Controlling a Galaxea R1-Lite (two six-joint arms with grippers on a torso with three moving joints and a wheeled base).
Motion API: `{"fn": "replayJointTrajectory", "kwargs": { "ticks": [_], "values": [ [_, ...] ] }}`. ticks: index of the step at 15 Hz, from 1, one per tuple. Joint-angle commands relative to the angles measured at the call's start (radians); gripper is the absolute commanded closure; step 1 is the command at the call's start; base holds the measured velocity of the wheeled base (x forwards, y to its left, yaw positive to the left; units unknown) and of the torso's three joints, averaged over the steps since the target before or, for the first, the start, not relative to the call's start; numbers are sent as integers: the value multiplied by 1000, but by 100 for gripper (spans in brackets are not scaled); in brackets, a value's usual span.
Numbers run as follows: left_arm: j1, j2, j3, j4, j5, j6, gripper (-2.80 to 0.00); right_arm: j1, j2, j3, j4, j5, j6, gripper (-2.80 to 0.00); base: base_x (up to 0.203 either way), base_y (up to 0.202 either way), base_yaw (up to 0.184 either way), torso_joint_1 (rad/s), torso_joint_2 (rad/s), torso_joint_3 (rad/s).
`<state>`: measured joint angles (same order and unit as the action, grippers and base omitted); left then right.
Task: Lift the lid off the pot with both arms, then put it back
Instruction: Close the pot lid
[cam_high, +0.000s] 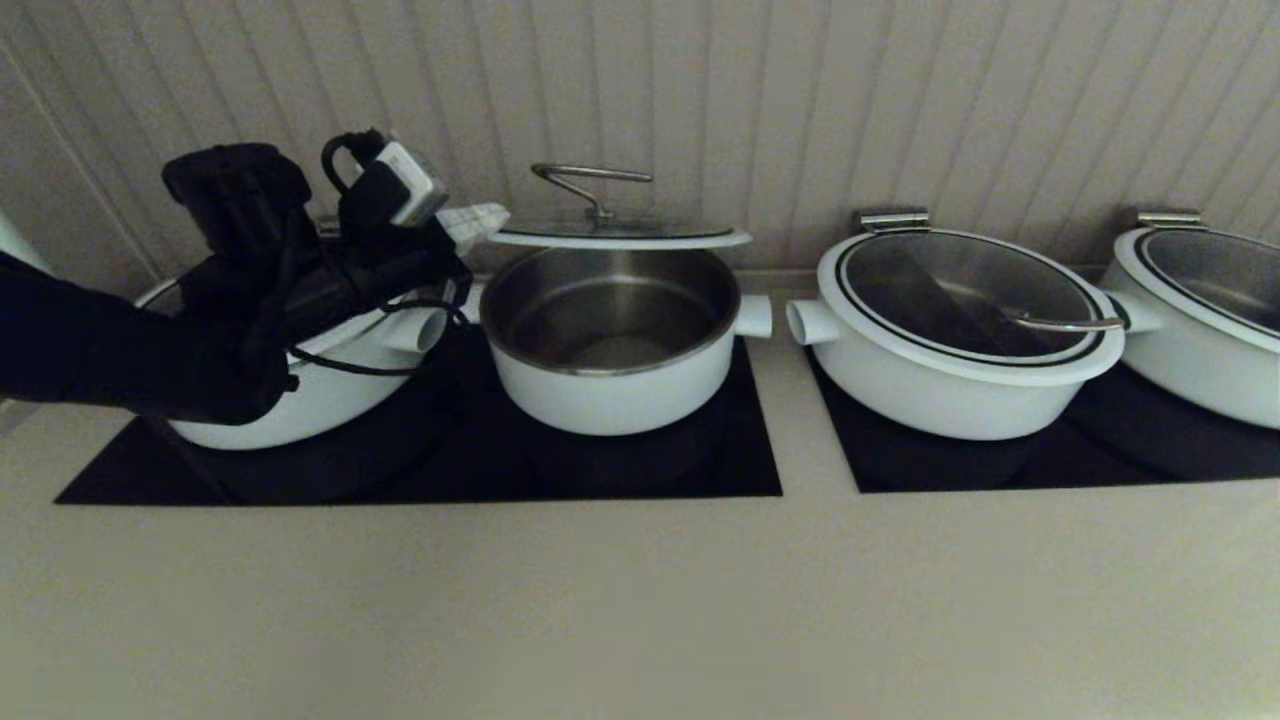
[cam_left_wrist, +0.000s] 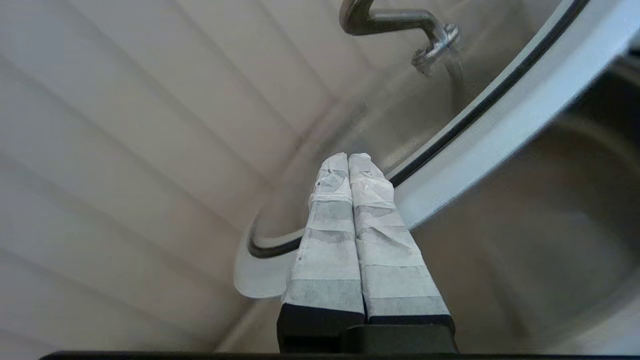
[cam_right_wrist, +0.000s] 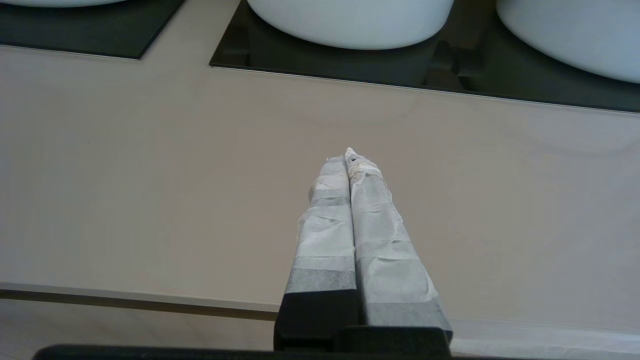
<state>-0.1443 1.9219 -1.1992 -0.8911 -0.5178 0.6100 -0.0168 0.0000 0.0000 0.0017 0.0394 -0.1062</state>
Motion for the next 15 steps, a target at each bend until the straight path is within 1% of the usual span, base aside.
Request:
{"fn": "replayJointTrajectory", "kwargs": {
  "ticks": [1, 5, 8, 11, 15],
  "values": [
    [0, 2, 23, -8, -2, 8, 0, 0, 0, 0, 0, 1, -1, 0, 0, 0, 0, 0, 0, 0],
    [-21, 9, 41, -16, -2, 20, 0, 0, 0, 0, 0, 1, -1, 0, 0, 0, 0, 0, 0, 0],
    [-29, 29, 53, -67, -1, 20, 0, 0, 0, 0, 0, 1, -1, 0, 0, 0, 0, 0, 0, 0],
    [-30, 29, 88, -83, 0, 22, 0, 0, 0, 0, 0, 1, -1, 0, 0, 0, 0, 0, 0, 0],
    [-31, 28, 169, -136, -1, 27, 0, 0, 0, 0, 0, 1, -1, 0, 0, 0, 0, 0, 0, 0]
  ]
}}
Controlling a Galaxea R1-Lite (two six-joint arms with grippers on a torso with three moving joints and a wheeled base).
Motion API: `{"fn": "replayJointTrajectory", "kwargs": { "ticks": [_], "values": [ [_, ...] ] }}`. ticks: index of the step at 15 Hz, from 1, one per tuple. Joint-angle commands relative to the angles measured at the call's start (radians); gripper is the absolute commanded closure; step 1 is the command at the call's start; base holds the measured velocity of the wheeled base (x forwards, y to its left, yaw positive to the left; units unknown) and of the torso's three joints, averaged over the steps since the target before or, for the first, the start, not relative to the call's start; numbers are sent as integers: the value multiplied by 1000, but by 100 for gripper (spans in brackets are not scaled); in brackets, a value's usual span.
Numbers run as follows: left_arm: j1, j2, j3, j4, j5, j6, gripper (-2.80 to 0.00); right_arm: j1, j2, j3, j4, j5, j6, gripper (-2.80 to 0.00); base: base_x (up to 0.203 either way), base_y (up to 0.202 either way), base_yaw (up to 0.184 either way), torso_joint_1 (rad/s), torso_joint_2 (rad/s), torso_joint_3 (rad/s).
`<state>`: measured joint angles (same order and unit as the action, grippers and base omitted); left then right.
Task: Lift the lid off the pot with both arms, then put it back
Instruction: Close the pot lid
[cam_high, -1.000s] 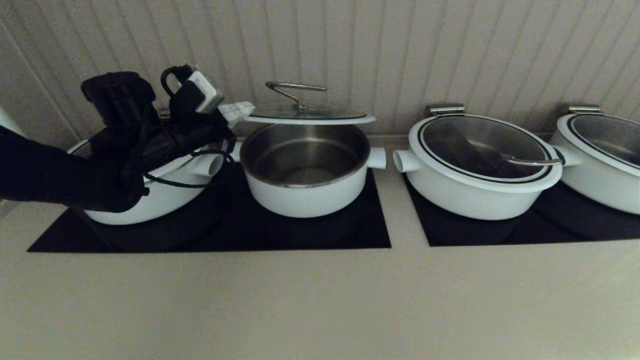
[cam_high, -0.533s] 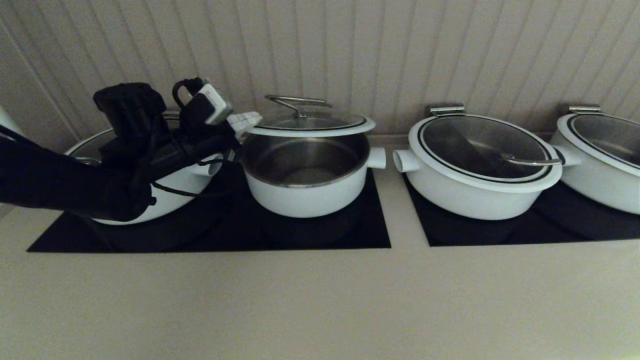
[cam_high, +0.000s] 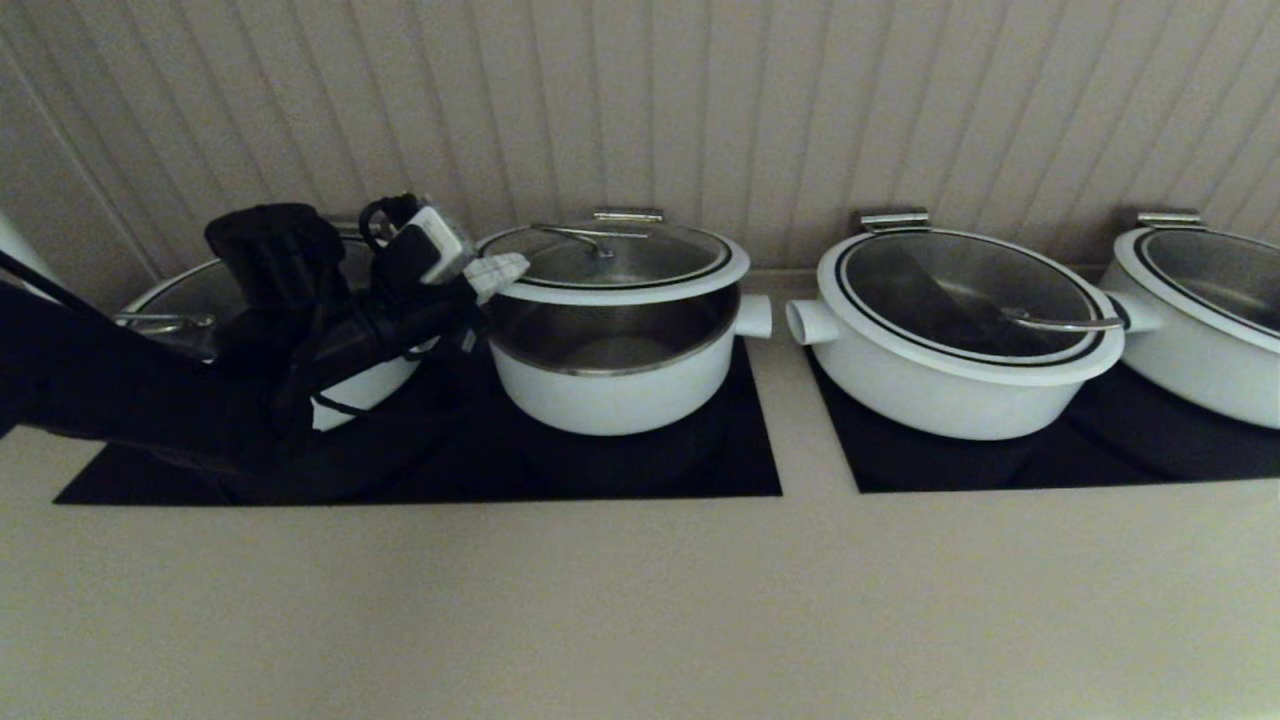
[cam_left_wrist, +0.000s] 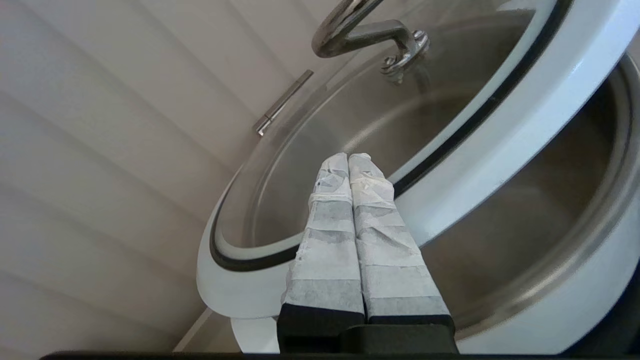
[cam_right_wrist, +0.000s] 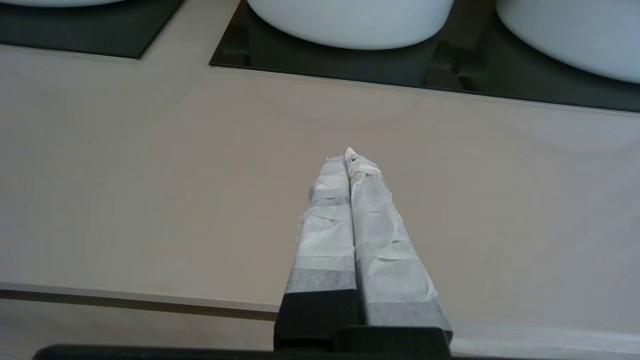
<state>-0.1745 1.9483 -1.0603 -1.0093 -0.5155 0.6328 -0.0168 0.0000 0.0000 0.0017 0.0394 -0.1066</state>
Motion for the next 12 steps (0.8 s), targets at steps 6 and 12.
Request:
{"fn": "replayJointTrajectory", "kwargs": {
  "ticks": [6, 12],
  "values": [
    [0, 29, 89, -90, 1, 7, 0, 0, 0, 0, 0, 1, -1, 0, 0, 0, 0, 0, 0, 0],
    [0, 75, 108, -134, 3, 7, 0, 0, 0, 0, 0, 1, -1, 0, 0, 0, 0, 0, 0, 0]
  ]
}}
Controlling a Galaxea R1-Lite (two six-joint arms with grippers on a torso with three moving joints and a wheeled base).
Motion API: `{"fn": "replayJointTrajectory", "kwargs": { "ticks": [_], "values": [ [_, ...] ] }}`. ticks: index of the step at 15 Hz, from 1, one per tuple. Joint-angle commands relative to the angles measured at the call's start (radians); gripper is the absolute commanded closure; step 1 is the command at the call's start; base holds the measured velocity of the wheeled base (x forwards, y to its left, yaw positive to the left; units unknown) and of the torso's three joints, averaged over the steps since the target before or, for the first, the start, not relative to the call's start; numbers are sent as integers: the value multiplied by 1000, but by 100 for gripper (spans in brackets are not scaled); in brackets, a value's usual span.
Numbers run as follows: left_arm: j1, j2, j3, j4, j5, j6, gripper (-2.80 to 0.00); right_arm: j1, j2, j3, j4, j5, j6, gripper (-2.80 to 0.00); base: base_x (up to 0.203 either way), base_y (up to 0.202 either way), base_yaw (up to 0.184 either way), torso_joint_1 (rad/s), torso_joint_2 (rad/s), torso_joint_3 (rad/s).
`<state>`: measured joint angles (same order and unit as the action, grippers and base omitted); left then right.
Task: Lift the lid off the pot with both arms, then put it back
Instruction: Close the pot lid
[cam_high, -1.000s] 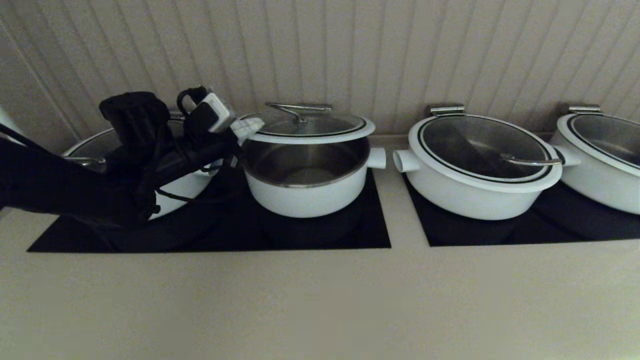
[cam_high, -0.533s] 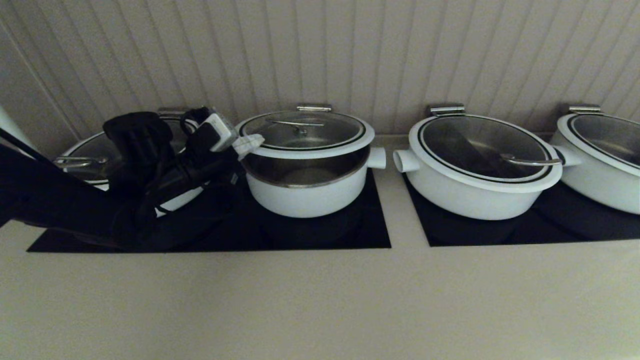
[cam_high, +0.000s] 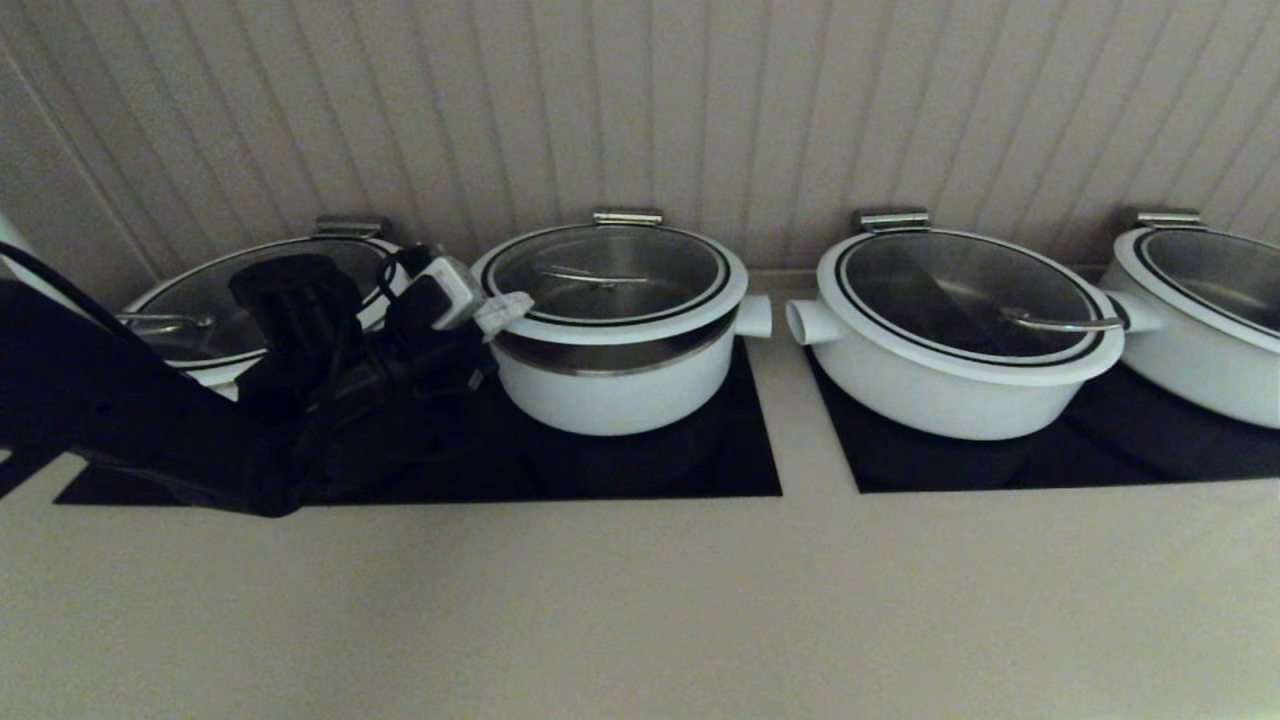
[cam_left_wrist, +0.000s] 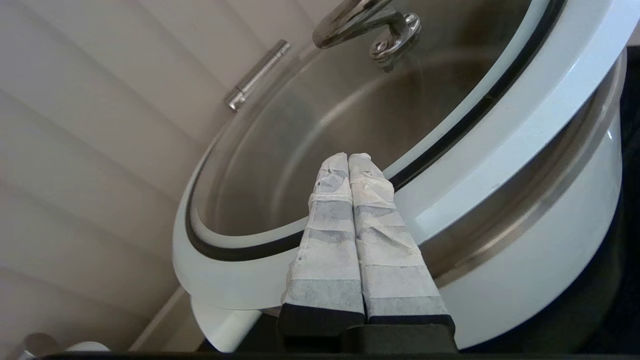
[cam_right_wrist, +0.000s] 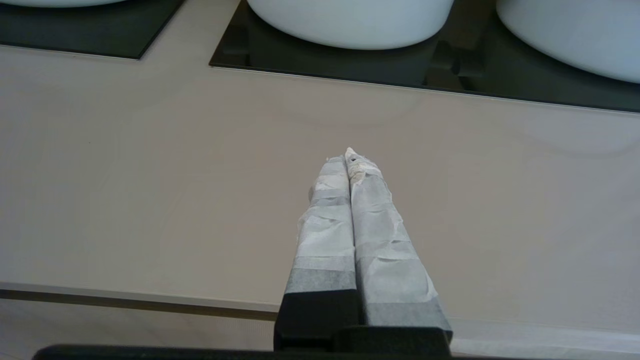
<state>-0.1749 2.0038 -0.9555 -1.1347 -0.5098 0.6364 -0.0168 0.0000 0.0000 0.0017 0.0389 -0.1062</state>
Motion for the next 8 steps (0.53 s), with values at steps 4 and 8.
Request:
{"fn": "replayJointTrajectory", "kwargs": {
  "ticks": [4, 8],
  "values": [
    [1, 55, 1, -36, -1, 3, 0, 0, 0, 0, 0, 1, -1, 0, 0, 0, 0, 0, 0, 0],
    [1, 89, 1, -50, -1, 3, 0, 0, 0, 0, 0, 1, -1, 0, 0, 0, 0, 0, 0, 0]
  ]
}}
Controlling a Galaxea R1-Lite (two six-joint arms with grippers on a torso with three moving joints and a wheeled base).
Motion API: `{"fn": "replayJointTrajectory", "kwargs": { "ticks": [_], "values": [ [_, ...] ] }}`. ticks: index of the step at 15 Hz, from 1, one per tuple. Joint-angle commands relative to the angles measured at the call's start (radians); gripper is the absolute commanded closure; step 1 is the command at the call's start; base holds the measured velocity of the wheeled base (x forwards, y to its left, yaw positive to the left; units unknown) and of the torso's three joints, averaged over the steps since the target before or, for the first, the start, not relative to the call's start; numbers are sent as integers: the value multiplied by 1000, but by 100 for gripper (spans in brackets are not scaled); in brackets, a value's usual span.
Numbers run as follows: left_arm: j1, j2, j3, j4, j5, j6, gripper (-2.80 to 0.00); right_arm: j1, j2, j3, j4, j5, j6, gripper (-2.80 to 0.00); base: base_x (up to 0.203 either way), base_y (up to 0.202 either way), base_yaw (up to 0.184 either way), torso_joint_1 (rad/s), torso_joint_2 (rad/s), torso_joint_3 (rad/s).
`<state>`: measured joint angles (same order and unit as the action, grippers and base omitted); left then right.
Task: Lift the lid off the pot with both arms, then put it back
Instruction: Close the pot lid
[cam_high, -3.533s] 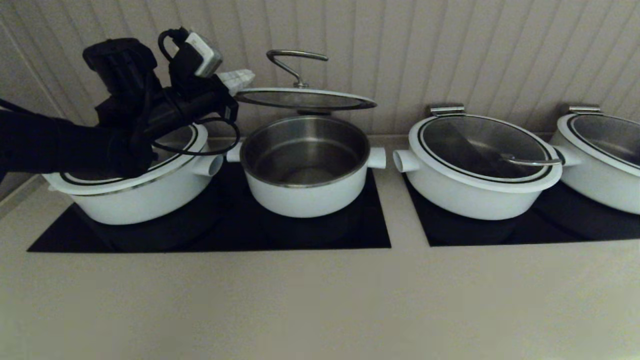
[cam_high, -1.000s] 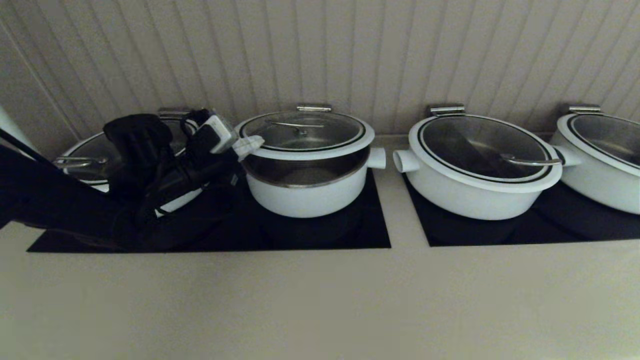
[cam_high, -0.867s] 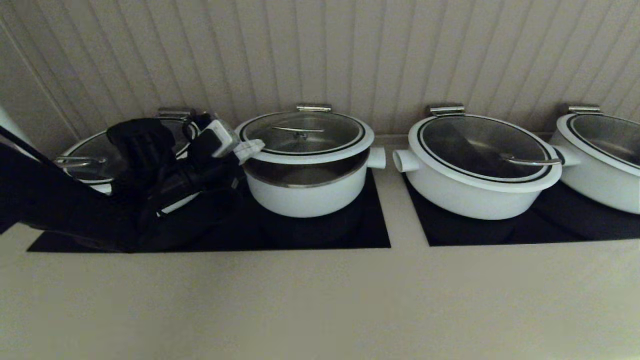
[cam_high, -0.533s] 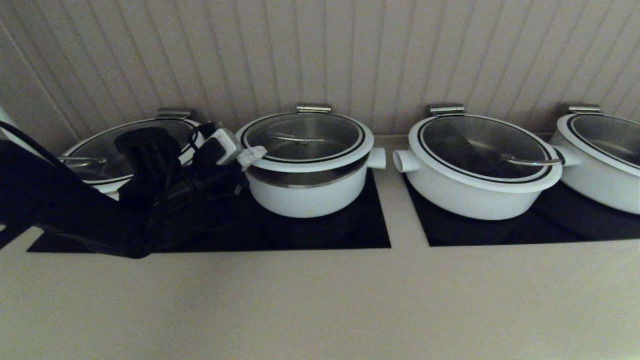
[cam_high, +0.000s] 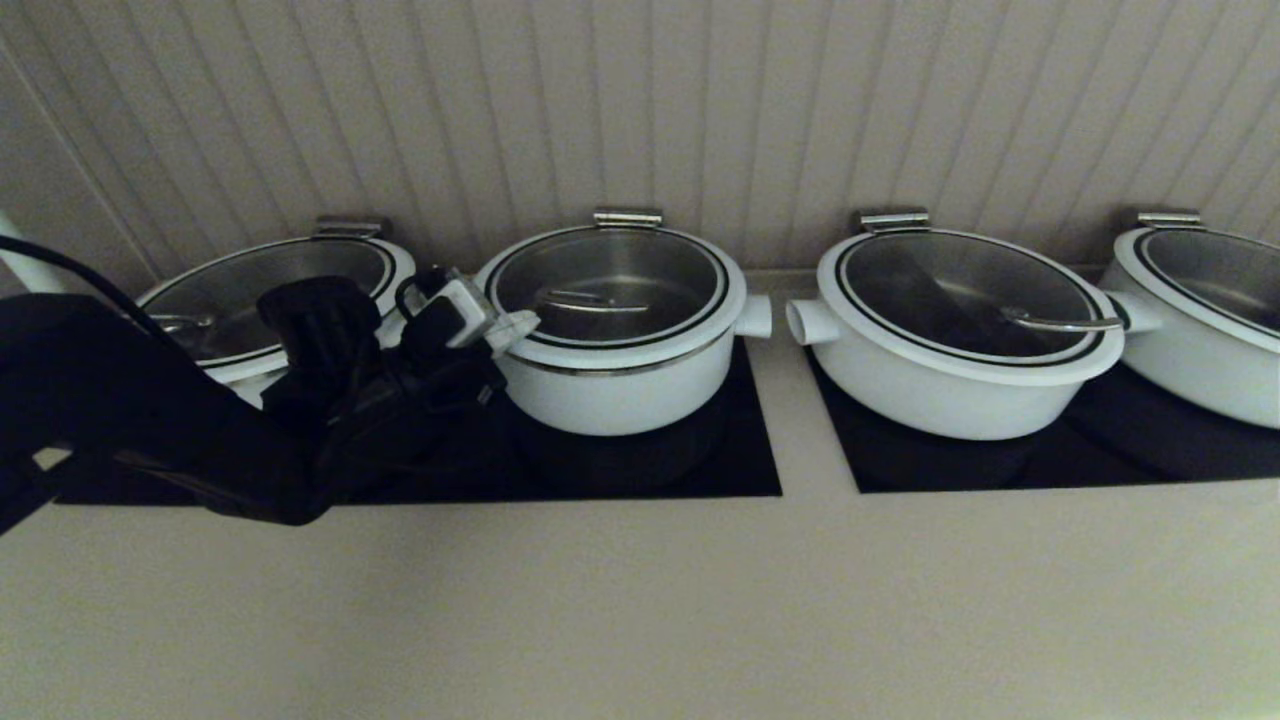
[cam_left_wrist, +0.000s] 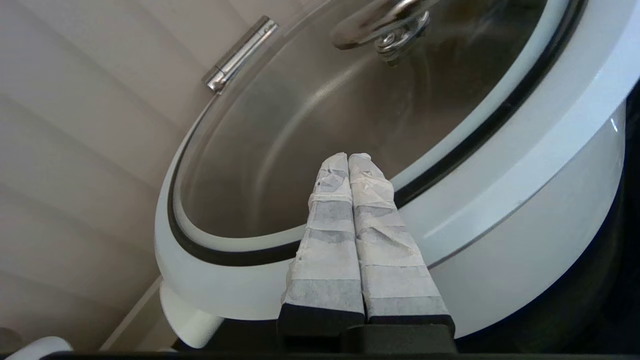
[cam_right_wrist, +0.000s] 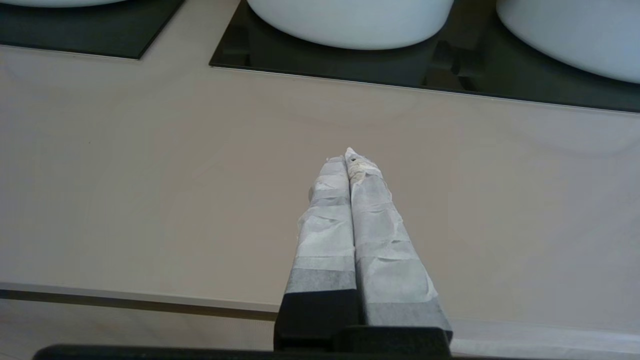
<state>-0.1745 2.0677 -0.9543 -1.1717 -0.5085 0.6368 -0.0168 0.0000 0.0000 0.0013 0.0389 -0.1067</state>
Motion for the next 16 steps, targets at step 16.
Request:
{"fn": "replayJointTrajectory", "kwargs": {
  "ticks": [16],
  "values": [
    [3, 83, 3, -62, -1, 0, 0, 0, 0, 0, 0, 1, -1, 0, 0, 0, 0, 0, 0, 0]
  ]
}}
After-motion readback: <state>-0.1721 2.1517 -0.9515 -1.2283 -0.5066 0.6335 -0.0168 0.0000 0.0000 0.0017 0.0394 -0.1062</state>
